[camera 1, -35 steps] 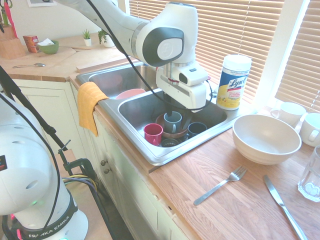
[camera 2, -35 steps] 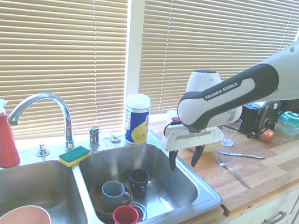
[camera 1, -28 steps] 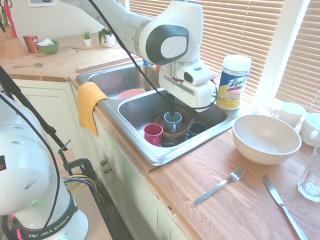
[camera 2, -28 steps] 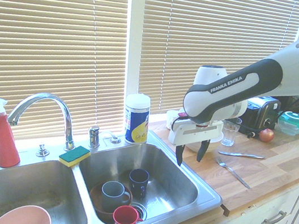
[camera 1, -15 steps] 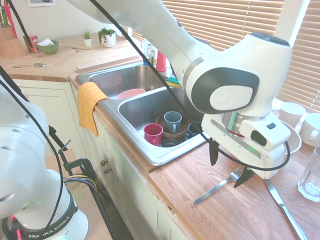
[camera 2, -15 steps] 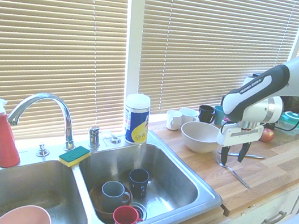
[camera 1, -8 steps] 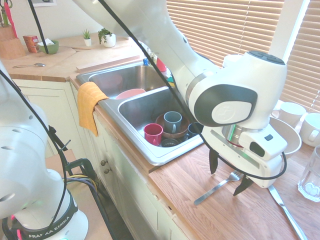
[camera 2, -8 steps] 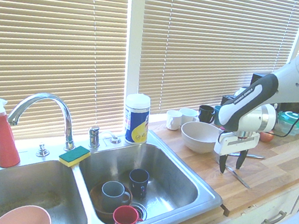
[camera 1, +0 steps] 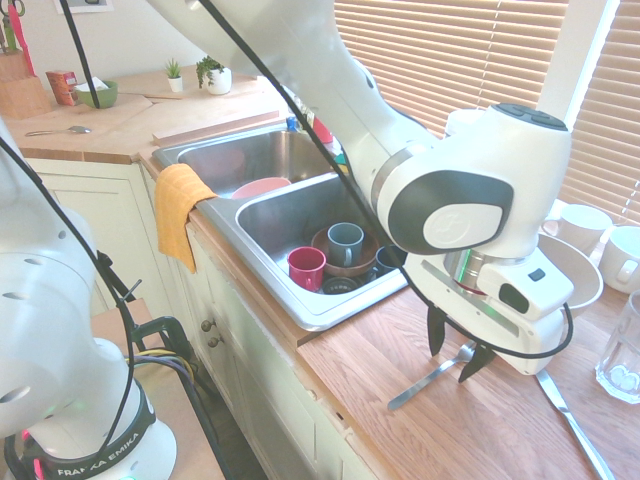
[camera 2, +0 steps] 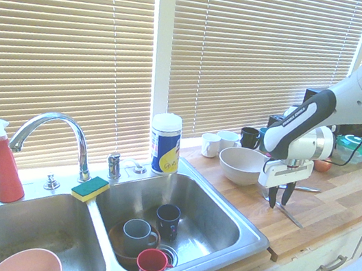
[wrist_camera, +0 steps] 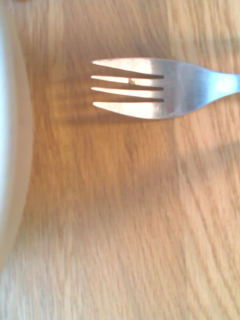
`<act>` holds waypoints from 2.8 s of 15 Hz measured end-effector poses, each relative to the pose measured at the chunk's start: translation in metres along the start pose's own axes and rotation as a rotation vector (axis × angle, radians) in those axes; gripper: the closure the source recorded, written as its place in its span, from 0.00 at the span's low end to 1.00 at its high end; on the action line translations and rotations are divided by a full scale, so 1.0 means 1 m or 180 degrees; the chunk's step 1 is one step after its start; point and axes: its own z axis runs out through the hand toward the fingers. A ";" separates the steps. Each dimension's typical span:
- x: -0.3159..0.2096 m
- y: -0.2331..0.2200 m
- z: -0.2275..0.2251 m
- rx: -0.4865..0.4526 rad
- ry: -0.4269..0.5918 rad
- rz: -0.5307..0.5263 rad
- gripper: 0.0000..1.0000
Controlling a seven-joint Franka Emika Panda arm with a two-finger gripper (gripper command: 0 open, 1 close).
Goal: Put the fork into the sink
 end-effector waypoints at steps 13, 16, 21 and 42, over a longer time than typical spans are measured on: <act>-0.001 0.003 -0.002 0.0053 -0.0011 0.0139 1.00; -0.013 0.006 -0.039 0.0106 -0.0053 0.0165 1.00; -0.083 -0.044 -0.114 0.0124 -0.0018 -0.0015 1.00; -0.174 -0.312 0.086 0.0005 -0.0119 -0.0704 1.00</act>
